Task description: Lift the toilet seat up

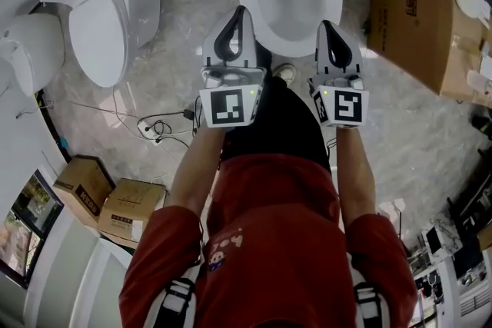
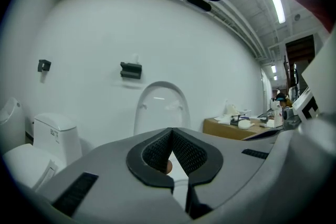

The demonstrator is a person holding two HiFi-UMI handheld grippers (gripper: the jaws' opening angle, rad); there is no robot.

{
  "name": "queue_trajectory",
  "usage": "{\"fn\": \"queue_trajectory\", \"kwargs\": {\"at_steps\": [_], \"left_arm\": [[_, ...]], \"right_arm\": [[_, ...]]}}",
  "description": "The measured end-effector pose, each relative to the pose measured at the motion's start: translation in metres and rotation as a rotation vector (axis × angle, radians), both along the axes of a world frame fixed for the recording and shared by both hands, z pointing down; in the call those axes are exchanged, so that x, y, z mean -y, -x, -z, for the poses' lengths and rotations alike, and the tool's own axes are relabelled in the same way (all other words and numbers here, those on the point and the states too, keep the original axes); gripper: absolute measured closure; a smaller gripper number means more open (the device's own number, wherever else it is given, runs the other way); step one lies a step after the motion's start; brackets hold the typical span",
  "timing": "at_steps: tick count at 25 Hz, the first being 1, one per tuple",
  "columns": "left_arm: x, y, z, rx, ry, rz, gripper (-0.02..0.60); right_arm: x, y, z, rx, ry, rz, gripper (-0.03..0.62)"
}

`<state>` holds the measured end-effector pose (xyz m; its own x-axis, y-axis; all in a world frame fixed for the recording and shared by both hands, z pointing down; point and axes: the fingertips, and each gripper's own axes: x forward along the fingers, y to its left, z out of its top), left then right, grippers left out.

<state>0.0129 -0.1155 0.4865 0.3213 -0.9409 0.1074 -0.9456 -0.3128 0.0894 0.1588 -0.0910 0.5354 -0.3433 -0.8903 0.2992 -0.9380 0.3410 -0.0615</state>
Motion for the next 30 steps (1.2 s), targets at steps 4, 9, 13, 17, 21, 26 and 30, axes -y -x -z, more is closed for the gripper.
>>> {"fn": "queue_trajectory", "kwargs": {"at_steps": [4, 9, 13, 17, 21, 26, 30], "left_arm": [[-0.006, 0.005, -0.022, 0.005, 0.035, 0.005, 0.572], [-0.012, 0.006, -0.046, 0.008, 0.076, -0.001, 0.572], [-0.015, 0.007, -0.065, 0.014, 0.103, -0.010, 0.572], [-0.020, 0.005, -0.084, 0.020, 0.140, -0.020, 0.572], [-0.023, 0.003, -0.099, 0.016, 0.171, -0.026, 0.572], [-0.028, 0.000, -0.111, 0.015, 0.197, -0.043, 0.572], [-0.032, 0.001, -0.116, 0.009, 0.217, -0.045, 0.572]], "right_arm": [[-0.015, 0.011, -0.047, -0.069, 0.100, 0.065, 0.582], [-0.036, 0.024, -0.102, -0.173, 0.198, 0.173, 0.582], [-0.054, 0.029, -0.145, -0.242, 0.291, 0.239, 0.580], [-0.067, 0.031, -0.175, -0.300, 0.352, 0.304, 0.580], [-0.080, 0.038, -0.201, -0.372, 0.399, 0.410, 0.579], [-0.098, 0.046, -0.230, -0.432, 0.477, 0.548, 0.502], [-0.113, 0.050, -0.253, -0.500, 0.522, 0.658, 0.433]]}}
